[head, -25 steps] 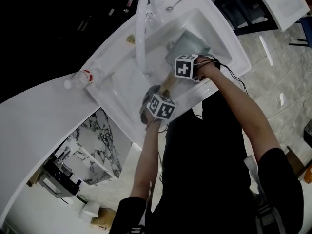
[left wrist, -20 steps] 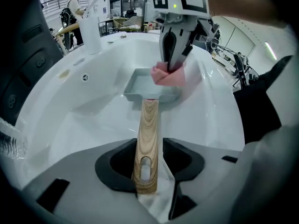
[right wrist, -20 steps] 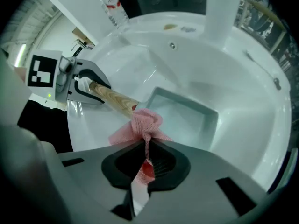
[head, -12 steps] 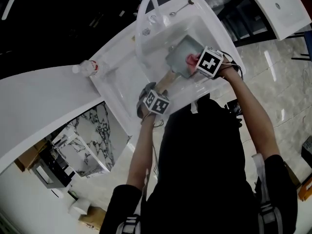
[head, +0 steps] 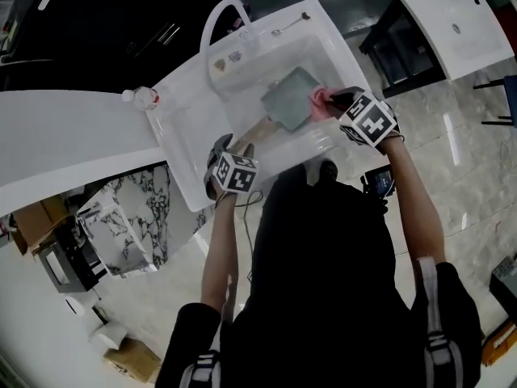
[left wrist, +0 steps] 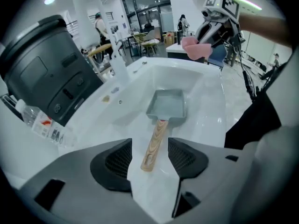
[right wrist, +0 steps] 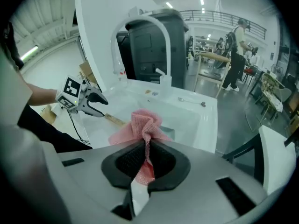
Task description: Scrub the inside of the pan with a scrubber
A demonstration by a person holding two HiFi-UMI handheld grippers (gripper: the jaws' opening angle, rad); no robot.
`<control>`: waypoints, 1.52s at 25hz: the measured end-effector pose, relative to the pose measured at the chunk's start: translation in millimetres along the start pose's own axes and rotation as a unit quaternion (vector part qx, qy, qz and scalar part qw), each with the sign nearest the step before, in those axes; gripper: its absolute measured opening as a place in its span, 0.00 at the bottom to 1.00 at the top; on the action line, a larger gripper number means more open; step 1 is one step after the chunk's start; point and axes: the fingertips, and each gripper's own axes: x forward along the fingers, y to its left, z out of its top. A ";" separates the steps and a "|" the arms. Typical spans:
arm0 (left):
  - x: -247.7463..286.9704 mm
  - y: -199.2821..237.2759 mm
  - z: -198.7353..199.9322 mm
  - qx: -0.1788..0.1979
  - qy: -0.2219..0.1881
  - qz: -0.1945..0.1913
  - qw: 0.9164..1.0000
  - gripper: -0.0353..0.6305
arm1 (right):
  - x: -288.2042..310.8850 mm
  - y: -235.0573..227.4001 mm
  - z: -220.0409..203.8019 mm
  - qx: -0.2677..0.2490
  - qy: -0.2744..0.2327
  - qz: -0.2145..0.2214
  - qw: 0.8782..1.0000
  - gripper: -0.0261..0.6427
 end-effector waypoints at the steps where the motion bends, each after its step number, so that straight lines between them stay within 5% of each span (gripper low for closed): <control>1: -10.8 -3.6 7.1 -0.007 -0.012 0.009 1.000 0.44 | -12.8 0.1 -0.1 0.004 -0.017 -0.001 1.000 0.10; 7: -71.2 -39.4 60.4 -0.046 -0.107 0.039 0.992 0.28 | -98.1 -2.5 -2.5 0.008 -0.105 -0.015 0.994 0.10; 12: -125.7 -64.6 110.5 -0.060 -0.195 0.045 0.978 0.15 | -175.1 3.2 0.5 -0.001 -0.169 -0.037 0.985 0.10; 17: -186.5 -75.4 159.1 -0.065 -0.291 0.041 0.954 0.12 | -239.3 8.0 12.7 0.002 -0.268 -0.055 0.962 0.10; 22: -247.3 -85.7 187.2 -0.105 -0.390 -0.002 0.915 0.12 | -285.9 21.5 23.2 0.017 -0.382 -0.057 0.922 0.09; 24: -264.1 -83.5 192.2 -0.112 -0.408 -0.007 0.906 0.11 | -294.0 26.0 26.5 0.017 -0.399 -0.064 0.914 0.09; 38: -278.3 -88.6 167.5 -0.130 -0.414 -0.009 0.901 0.11 | -285.5 67.8 28.0 0.004 -0.400 -0.037 0.916 0.09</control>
